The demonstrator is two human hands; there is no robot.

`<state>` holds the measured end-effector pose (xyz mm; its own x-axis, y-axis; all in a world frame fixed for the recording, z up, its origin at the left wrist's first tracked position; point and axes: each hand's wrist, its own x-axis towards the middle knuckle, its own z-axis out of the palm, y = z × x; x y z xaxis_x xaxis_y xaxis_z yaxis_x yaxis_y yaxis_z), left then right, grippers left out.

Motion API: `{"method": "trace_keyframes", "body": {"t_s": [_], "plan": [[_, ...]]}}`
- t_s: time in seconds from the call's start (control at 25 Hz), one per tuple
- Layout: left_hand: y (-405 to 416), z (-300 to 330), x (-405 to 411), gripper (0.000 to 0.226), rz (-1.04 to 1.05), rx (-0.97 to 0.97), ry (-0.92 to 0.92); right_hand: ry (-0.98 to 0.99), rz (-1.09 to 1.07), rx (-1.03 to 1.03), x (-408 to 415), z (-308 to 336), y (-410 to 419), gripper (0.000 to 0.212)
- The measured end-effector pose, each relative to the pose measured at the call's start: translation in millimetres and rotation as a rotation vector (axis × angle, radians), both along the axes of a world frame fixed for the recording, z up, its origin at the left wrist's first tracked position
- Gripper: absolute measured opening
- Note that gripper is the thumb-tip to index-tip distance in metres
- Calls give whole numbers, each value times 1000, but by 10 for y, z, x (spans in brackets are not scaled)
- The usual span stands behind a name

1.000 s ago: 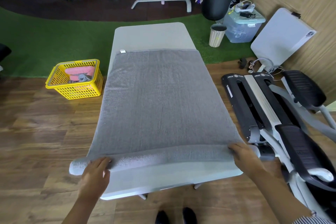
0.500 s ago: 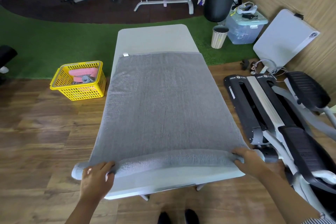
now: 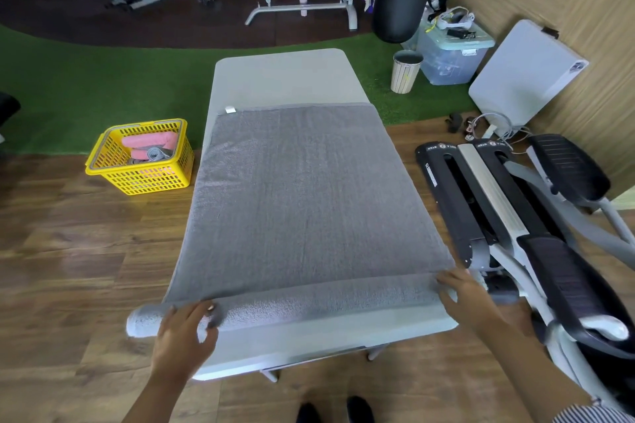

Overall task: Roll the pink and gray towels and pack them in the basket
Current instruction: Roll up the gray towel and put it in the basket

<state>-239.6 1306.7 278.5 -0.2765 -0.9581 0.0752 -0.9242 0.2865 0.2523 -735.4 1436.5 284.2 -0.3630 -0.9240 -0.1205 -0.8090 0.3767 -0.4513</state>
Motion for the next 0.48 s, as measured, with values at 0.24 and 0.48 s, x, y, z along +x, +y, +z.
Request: {"method": "trace_keyframes", "body": {"t_s": [0.24, 0.48], "plan": [[64, 106, -13, 46, -6, 157, -94, 179, 90, 192, -33, 53, 60, 39], [-42, 137, 95, 37, 10, 117, -39, 237, 216, 310, -94, 229, -88, 32]]}}
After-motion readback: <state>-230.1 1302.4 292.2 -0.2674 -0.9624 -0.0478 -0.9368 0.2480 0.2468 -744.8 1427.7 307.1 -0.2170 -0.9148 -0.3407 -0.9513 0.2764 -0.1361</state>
